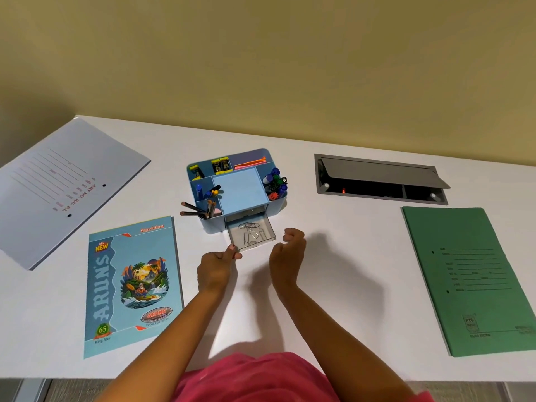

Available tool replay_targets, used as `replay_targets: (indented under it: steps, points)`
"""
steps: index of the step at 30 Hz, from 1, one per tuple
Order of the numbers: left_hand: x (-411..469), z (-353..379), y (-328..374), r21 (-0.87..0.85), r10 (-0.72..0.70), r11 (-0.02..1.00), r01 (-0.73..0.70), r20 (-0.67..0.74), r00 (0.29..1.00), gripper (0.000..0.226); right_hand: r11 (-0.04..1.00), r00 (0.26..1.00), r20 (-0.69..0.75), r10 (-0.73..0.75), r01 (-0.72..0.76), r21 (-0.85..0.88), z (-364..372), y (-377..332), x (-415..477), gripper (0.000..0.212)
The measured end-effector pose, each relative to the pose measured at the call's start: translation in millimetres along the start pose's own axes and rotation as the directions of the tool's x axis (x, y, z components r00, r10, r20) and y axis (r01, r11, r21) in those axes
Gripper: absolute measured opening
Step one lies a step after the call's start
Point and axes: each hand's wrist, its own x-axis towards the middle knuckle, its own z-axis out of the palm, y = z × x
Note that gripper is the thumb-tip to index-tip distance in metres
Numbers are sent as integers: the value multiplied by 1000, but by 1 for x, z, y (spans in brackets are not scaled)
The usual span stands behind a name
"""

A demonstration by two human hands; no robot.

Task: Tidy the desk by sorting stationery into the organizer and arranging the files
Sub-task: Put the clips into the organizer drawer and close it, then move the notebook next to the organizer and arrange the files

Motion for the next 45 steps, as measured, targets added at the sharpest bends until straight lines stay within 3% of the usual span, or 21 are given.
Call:
replay_targets:
  steps: [2,6,13,17,20,24,26,29,34,38,41,45]
  points:
    - [1,2,-1,-9,6,1000,-6,-4,1000,33,994,993,49,104,-105,14,0,-1,3,37]
    - [4,4,5,-76,31,997,-30,3,1000,35,992,988,99,119,-122,22,8,-4,8,28]
    - [12,5,26,4,153,988,-153,50,987,35,997,984,174,33,-45,64,16,-17,15,32]
    - [13,4,28,33,197,979,-199,57,979,32,999,986,164,31,-36,24,14,-23,27,23]
    - [15,-2,18,-24,142,989,-144,-59,988,12,988,986,129,106,-120,103,4,-32,40,21]
    - [16,-25,14,-191,43,973,-126,-389,920,27,970,988,105,109,-129,208,-12,-45,56,32]
    - [16,-38,21,-272,65,941,-202,-442,895,28,972,990,115,84,-107,209,-20,-51,64,33]
    - [22,-54,36,-357,91,902,-243,-394,915,21,986,987,157,40,-64,154,-28,-59,78,34]
    - [35,-63,57,-352,89,922,-161,-213,973,29,990,985,165,-46,23,139,-25,-79,101,23]
    - [40,-63,60,-298,54,948,-110,-190,980,32,998,966,253,62,-64,1,-18,-107,132,20]
    - [46,-67,59,-258,42,963,-82,-157,987,23,980,898,402,180,-128,-153,-10,-118,151,15]
    - [54,-74,63,-253,40,966,-56,-69,997,15,936,828,456,325,-212,-282,-3,-121,161,24]
